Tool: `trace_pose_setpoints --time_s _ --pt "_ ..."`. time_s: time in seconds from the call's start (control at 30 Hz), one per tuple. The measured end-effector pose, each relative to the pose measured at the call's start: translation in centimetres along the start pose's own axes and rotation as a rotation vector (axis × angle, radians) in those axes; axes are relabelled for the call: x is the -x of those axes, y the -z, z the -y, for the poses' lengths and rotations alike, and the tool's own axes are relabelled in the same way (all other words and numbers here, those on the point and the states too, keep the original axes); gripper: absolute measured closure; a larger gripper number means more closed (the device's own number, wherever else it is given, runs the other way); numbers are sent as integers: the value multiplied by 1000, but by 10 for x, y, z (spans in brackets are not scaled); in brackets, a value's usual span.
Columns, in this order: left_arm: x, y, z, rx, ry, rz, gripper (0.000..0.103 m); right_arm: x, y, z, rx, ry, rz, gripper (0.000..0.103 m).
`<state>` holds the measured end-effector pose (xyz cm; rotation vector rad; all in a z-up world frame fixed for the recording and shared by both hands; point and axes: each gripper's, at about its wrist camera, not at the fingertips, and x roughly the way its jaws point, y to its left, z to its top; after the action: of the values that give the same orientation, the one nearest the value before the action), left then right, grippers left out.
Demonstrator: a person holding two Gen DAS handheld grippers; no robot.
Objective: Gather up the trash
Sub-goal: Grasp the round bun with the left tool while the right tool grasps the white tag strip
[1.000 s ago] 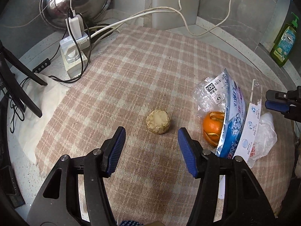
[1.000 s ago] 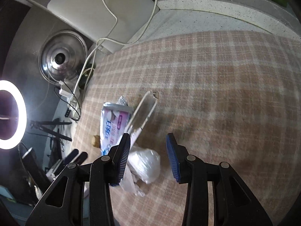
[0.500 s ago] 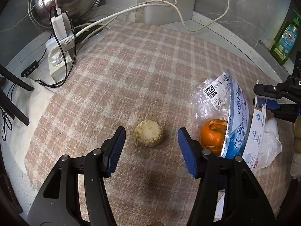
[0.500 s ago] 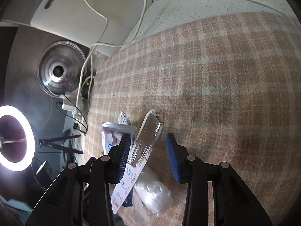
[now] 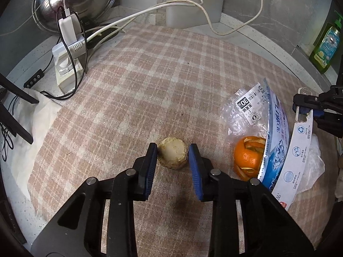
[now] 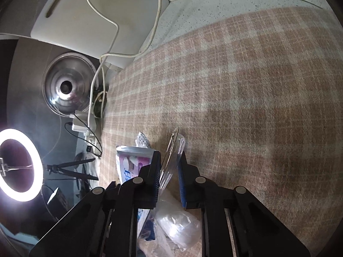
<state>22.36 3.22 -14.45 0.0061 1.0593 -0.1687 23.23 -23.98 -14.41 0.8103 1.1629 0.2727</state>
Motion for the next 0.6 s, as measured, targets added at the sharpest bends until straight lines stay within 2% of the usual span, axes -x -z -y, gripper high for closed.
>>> trace_pose_setpoints --time_s 0.43,0.6 --pt "1 6 2 -15 -27 13 73 18 4 -24 58 -12 45 93" --pt "13 5 -1 5 -7 39 73 32 6 -33 82 -21 72 94"
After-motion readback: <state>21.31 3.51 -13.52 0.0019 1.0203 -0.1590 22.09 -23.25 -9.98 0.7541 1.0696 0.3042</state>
